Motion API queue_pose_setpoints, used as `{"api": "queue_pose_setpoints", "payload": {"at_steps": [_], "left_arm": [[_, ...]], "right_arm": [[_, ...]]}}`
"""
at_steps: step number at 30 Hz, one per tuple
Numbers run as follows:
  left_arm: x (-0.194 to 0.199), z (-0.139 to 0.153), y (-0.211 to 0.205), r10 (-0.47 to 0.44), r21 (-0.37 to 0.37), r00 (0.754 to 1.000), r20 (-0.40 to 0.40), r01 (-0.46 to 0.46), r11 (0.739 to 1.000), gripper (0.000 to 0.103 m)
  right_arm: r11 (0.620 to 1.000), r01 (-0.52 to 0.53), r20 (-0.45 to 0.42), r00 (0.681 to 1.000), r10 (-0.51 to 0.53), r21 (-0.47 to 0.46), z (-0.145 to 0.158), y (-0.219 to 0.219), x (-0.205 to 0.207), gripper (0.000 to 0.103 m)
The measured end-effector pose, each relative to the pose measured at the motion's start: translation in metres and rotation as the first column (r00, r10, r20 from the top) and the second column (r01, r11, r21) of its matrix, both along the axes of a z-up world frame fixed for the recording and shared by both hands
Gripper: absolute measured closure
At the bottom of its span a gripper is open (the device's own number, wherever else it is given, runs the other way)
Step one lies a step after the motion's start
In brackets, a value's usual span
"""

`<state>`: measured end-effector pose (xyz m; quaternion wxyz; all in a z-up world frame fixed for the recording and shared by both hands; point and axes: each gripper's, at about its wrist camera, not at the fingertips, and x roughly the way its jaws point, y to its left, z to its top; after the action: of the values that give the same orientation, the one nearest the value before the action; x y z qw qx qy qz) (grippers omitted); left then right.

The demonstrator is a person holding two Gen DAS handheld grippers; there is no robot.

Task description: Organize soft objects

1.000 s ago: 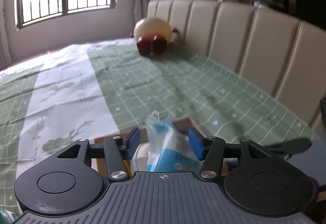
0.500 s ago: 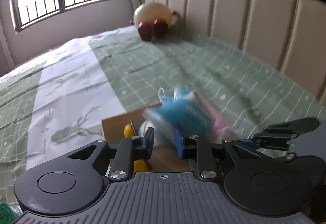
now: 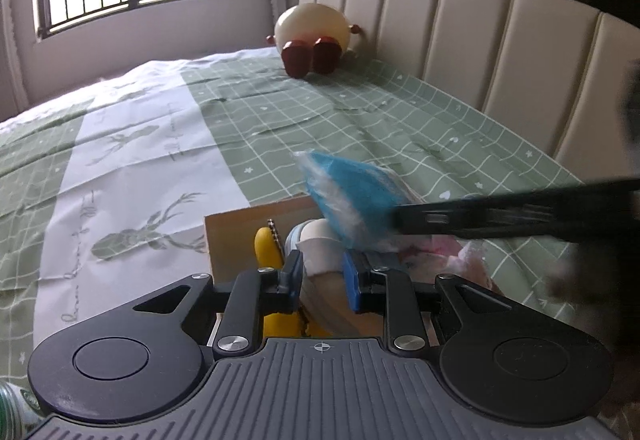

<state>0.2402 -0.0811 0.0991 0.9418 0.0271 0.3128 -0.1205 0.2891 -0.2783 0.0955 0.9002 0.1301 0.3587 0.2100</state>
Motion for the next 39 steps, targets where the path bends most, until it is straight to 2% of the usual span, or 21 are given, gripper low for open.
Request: {"api": "queue_pose_setpoints", "payload": {"at_steps": [2, 4, 7, 12, 15, 19, 23, 27, 30, 33, 36, 39], "left_arm": [[-0.006, 0.003, 0.005, -0.005, -0.008, 1.0, 0.006, 0.005, 1.0, 0.077], [-0.013, 0.006, 0.011, -0.001, -0.013, 1.0, 0.017, 0.002, 1.0, 0.077], [-0.026, 0.013, 0.024, 0.009, -0.039, 0.999, 0.045, -0.007, 0.999, 0.077], [-0.056, 0.023, 0.05, 0.048, -0.131, 0.994, 0.101, -0.034, 0.991, 0.077], [-0.077, 0.028, 0.065, 0.064, -0.175, 0.99, 0.126, -0.042, 0.984, 0.077], [-0.103, 0.03, 0.081, 0.066, -0.189, 0.988, 0.139, -0.039, 0.981, 0.077], [-0.133, 0.029, 0.101, 0.081, -0.177, 0.983, 0.167, -0.051, 0.983, 0.077], [-0.167, 0.02, 0.123, 0.109, -0.151, 0.972, 0.206, -0.078, 0.985, 0.077], [-0.191, -0.002, 0.139, 0.136, -0.129, 0.966, 0.221, -0.109, 0.986, 0.077], [-0.199, -0.034, 0.151, 0.139, -0.122, 0.975, 0.175, -0.119, 0.985, 0.077], [-0.197, -0.066, 0.157, 0.145, -0.1, 0.98, 0.14, -0.131, 0.986, 0.077], [-0.19, -0.09, 0.157, 0.133, -0.063, 0.985, 0.11, -0.126, 0.99, 0.077]], "right_arm": [[1.0, -0.006, -0.051, 0.999, 0.006, 0.004, -0.011, 0.013, 0.015, 0.062], [0.998, 0.017, -0.093, 0.996, -0.012, 0.055, -0.022, 0.015, 0.021, 0.063], [0.995, 0.044, -0.096, 0.995, -0.035, 0.088, -0.025, 0.009, 0.014, 0.063], [0.999, 0.039, -0.069, 0.997, -0.037, 0.032, -0.011, 0.007, -0.005, 0.063], [0.998, 0.029, -0.018, 0.999, -0.028, 0.048, 0.013, 0.005, -0.022, 0.062], [0.999, 0.031, 0.069, 0.997, -0.033, 0.027, 0.051, 0.014, -0.042, 0.053], [0.999, 0.029, 0.148, 0.989, -0.023, -0.042, 0.079, 0.033, -0.071, 0.049], [0.988, 0.007, 0.224, 0.974, 0.028, -0.153, 0.086, 0.063, -0.116, 0.042], [0.975, 0.035, 0.274, 0.961, 0.028, -0.221, 0.073, 0.09, -0.156, 0.034], [0.966, 0.099, 0.303, 0.953, -0.022, -0.24, 0.037, 0.119, -0.191, 0.028], [0.954, 0.137, 0.231, 0.97, -0.075, -0.267, -0.016, 0.151, -0.205, 0.028], [0.928, 0.164, 0.102, 0.985, -0.137, -0.335, -0.065, 0.176, -0.197, 0.028]]}}
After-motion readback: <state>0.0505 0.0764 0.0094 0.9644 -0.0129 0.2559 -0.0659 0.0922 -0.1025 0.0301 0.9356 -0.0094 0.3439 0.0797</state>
